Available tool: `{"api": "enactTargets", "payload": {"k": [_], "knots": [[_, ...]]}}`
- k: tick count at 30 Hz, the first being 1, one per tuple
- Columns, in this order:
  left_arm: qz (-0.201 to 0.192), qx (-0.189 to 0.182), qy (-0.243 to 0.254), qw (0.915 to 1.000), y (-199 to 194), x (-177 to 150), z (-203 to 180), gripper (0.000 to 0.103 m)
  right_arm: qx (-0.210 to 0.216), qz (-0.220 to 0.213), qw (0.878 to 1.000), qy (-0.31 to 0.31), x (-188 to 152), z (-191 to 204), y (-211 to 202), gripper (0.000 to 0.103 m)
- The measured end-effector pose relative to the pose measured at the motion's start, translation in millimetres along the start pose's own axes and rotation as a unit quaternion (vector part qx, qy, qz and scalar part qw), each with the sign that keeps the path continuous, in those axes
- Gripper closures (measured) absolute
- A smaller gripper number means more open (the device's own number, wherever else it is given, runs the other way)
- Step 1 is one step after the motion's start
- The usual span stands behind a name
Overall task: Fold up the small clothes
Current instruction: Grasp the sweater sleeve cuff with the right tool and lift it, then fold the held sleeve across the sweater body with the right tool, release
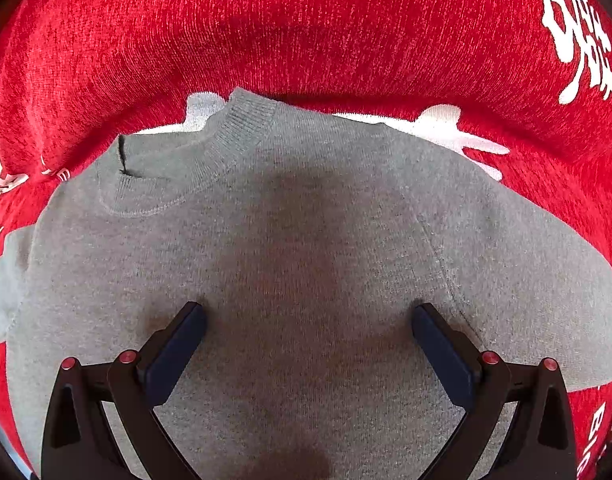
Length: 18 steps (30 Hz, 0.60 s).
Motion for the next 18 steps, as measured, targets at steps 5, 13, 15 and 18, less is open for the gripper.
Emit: {"api": "enactTargets", "payload": {"k": [5, 13, 15, 18], "knots": [[0.001, -0.002, 0.003, 1.0, -1, 0, -1, 0.0, -0.012, -0.036, 0.998, -0.041, 2, 19, -24, 0.098], [0.01, -0.03, -0.021, 0.9993, -20, 5, 32, 0.0, 0.063, -0.197, 0.967, -0.151, 12, 132, -175, 0.098], [0.0, -0.038, -0.043, 0.9984, -34, 6, 54, 0.0, 0.081, -0.222, 0.956, -0.175, 5, 166, -204, 0.098], [-0.019, -0.052, -0.077, 0.9955, -60, 3, 86, 0.0, 0.111, -0.252, 0.936, -0.219, -23, 233, -244, 0.098]]}}
Point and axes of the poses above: each gripper's, at about its wrist camera, not at the fingertips, and y roughly the way its jaws point, z to its left, x to its top, the point moved 4 cm from there along y, roughly the way its jaws point, and after that the axes turned 12 degrees about -x, right-handed, at the moved point
